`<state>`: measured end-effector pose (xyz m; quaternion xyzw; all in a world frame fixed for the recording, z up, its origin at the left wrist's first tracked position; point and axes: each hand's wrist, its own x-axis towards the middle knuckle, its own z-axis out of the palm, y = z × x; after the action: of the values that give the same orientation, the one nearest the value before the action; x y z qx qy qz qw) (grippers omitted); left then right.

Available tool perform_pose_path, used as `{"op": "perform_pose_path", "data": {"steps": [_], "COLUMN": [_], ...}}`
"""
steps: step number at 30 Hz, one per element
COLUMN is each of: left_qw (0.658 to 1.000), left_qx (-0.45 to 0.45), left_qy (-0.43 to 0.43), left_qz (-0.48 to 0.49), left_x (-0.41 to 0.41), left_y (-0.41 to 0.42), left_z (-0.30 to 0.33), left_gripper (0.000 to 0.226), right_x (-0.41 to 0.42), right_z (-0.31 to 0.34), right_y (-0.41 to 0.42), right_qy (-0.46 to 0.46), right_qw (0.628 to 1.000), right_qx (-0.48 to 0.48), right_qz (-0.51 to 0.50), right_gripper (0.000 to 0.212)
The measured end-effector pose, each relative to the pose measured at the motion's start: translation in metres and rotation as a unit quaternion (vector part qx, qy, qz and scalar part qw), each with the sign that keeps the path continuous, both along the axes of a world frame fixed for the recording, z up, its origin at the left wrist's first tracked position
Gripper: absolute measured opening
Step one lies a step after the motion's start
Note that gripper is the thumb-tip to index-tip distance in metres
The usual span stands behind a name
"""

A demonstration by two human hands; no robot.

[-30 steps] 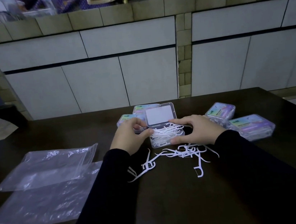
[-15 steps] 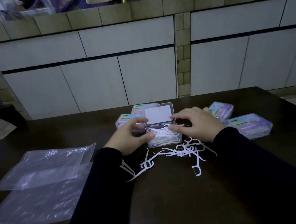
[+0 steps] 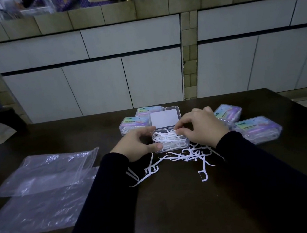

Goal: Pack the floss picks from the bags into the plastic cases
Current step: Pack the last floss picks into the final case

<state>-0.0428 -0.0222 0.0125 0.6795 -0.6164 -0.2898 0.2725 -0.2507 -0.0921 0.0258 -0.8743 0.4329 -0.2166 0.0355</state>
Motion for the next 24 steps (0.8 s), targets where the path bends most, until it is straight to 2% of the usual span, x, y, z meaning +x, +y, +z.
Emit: {"op": "perform_pose_path", "data": {"steps": [2, 6, 10, 18, 24], "left_qw": [1.000, 1.000, 1.000, 1.000, 1.000], "left_qx": [-0.003, -0.005, -0.007, -0.014, -0.009], "left_qy": [0.008, 0.015, 0.009, 0.013, 0.009], "left_qz": [0.001, 0.004, 0.003, -0.006, -0.007], "left_x": [0.002, 0.004, 0.004, 0.002, 0.001], "left_y": [-0.002, -0.003, -0.003, -0.003, -0.003], "left_z": [-0.002, -0.004, -0.003, -0.002, -0.001], "left_gripper": [0.095, 0.079, 0.077, 0.076, 0.077], "right_x": [0.002, -0.003, -0.010, 0.002, 0.006], "right_z": [-0.003, 0.000, 0.006, -0.003, 0.001], "right_y": [0.001, 0.003, -0.001, -0.001, 0.004], "right_qy": [-0.007, -0.035, 0.007, 0.003, -0.033], "right_qw": [1.000, 0.999, 1.000, 1.000, 0.998], "right_qx": [0.012, 0.023, -0.030, 0.000, -0.059], "right_qz": [-0.004, 0.002, -0.004, 0.001, 0.014], "right_gripper": [0.016, 0.021, 0.018, 0.017, 0.022]}}
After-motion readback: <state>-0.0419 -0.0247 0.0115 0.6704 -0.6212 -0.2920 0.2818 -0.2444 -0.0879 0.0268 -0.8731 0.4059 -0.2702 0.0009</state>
